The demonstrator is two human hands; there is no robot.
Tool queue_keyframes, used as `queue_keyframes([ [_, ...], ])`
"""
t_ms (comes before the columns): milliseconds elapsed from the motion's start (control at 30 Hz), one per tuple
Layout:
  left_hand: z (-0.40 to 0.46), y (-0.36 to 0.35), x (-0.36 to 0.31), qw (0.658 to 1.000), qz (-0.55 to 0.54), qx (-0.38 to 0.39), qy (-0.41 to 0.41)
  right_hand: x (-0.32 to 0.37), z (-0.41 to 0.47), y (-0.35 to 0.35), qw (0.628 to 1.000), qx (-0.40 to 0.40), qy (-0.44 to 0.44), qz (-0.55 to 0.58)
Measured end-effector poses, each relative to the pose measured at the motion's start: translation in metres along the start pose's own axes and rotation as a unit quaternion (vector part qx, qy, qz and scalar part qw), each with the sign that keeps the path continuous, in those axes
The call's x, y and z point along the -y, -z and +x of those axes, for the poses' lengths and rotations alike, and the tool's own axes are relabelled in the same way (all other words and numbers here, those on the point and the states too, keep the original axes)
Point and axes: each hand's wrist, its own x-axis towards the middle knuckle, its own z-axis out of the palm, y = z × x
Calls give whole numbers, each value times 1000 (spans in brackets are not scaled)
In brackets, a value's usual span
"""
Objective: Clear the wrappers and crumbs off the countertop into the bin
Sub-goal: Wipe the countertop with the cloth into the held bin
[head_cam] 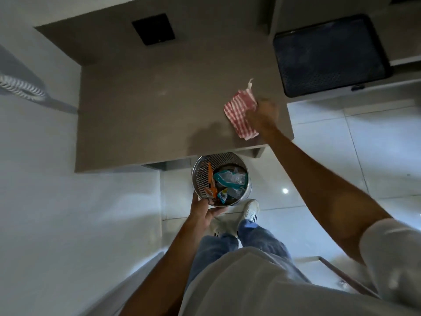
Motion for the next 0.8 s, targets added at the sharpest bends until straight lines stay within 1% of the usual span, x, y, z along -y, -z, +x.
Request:
queue_keyframes([
  [33,0,-2,1,1000,4,4,2,-5,-5,0,992,-70,43,-93],
  [67,1,-4,2,1000,6,11,3,-11,-15,-2,979,-129,91,-125],
  [100,2,-4,4,1000,9,18,3,-18,-30,-7,967,-168,150,-118],
  [133,5,-2,6,1000,12,24,4,-25,-51,-13,955,-185,210,-96],
  [167,9,-1,8,999,16,30,6,-38,-72,-23,946,-173,262,-78],
  [200,15,1,12,999,19,30,12,-56,-94,-36,940,-145,300,-76],
  [233,23,3,15,999,21,25,20,-74,-117,-48,939,-111,314,-83],
  [267,33,6,20,999,23,16,28,-95,-134,-62,946,-75,300,-98],
  [300,46,9,25,999,25,6,37,-115,-145,-78,960,-43,251,-119],
  [333,59,12,30,999,28,-3,42,-135,-153,-92,976,-14,172,-135],
  [367,80,15,37,998,32,-9,47,-156,-153,-108,988,20,73,-135],
  [400,103,18,45,998,38,-12,50,-178,-148,-126,992,60,-21,-110],
  [433,132,20,53,998,45,-13,51,-200,-137,-145,988,101,-87,-78],
  [467,160,20,61,997,52,-15,52,-221,-124,-164,980,137,-132,-54],
  [533,207,16,71,995,77,-17,55,-255,-97,-196,969,151,-189,-50],
  [633,285,6,90,994,101,-4,47,-308,-50,-246,959,124,-250,-41],
  [700,331,-5,98,992,121,7,32,-337,-20,-271,958,109,-261,-43],
  [800,394,-20,109,991,130,21,3,-372,19,-304,963,81,-254,-30],
])
